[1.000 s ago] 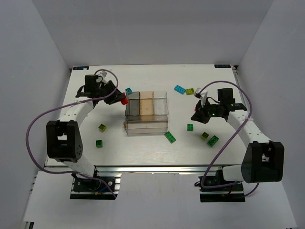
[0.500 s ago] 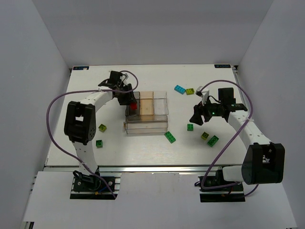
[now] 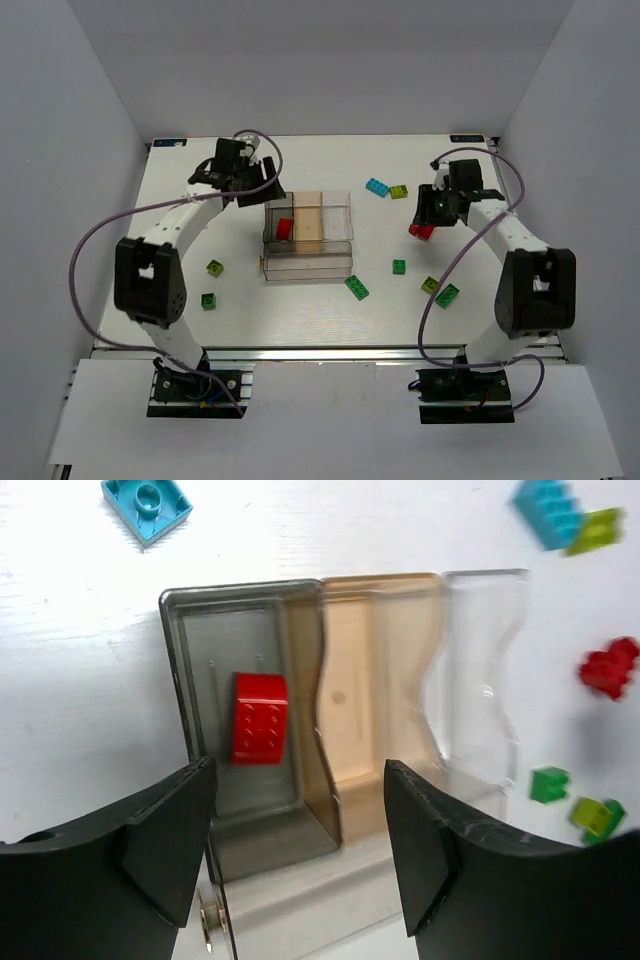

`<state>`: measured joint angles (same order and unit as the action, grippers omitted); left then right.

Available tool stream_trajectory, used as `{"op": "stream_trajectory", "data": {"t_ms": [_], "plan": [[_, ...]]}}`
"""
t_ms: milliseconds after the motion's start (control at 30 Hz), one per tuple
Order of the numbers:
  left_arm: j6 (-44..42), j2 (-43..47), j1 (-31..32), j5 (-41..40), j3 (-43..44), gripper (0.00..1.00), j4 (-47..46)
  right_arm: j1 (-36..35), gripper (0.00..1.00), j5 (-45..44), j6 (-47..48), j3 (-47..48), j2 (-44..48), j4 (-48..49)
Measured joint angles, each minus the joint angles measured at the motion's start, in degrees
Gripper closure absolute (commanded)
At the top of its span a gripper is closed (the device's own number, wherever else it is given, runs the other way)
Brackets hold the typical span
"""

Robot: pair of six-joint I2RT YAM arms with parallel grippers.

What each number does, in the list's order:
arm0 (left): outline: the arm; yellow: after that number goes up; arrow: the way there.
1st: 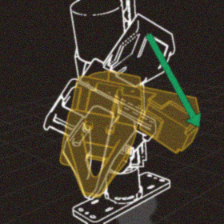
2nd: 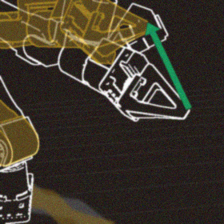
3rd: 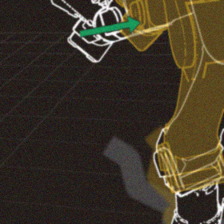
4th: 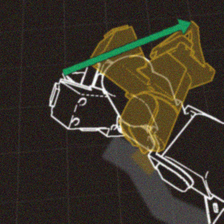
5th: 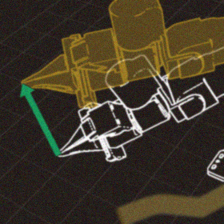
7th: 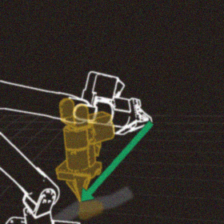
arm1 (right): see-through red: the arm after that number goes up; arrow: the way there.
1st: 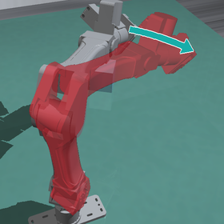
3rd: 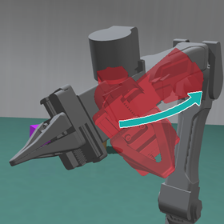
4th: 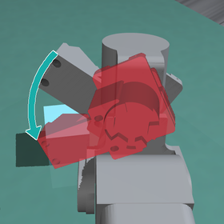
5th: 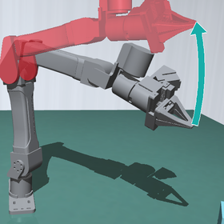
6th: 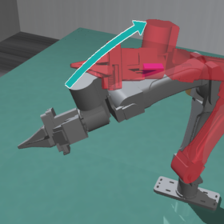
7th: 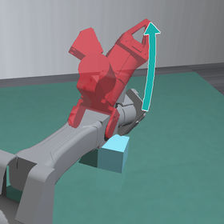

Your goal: Sort the legos into containers by color

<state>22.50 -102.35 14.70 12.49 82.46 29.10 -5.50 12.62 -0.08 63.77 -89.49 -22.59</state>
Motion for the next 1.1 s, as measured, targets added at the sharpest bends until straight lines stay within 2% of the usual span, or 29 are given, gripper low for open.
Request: {"op": "stream_trajectory", "data": {"t_ms": [200,400,467,600,700,967,1067,1100], "plan": [[0.94,19.1,-0.17,-0.37,-12.46,0.21,-4.33,0.13,0.53,-10.47,-6.27,6.32,-10.34,-1.2],[3.32,32.85,-0.33,-1.64,-24.0,0.2,-4.68,0.39,0.56,-15.58,-6.91,6.8,-12.02,-3.06],[4.09,35.58,-0.33,-2.32,-26.62,0.19,-3.85,0.66,0.53,-16.17,-6.93,6.8,-12.04,-3.04],[5.07,38.88,-0.5,-3.52,-28.76,0.19,-2.03,1.22,0.35,-16.28,-7.08,7.02,-13.09,-3.06],[5.49,39.76,-0.76,-4.42,-28.76,0.19,-1.4,1.38,0.31,-15.39,-7.08,8.5,-16.33,-3.52],[6.19,40.33,-0.87,-5.79,-28.76,0.19,-0.35,1.4,0.31,-12.39,-7.28,11.52,-21.33,-4.46],[6.29,40.33,-0.87,-6.01,-28.76,0.19,-0.11,1.4,0.35,-11.76,-7.58,12.17,-21.7,-4.48],[6.27,40.33,-0.87,-6.08,-28.76,0.19,-0.02,1.4,0.4,-11.5,-7.74,12.35,-21.79,-4.44]]}}
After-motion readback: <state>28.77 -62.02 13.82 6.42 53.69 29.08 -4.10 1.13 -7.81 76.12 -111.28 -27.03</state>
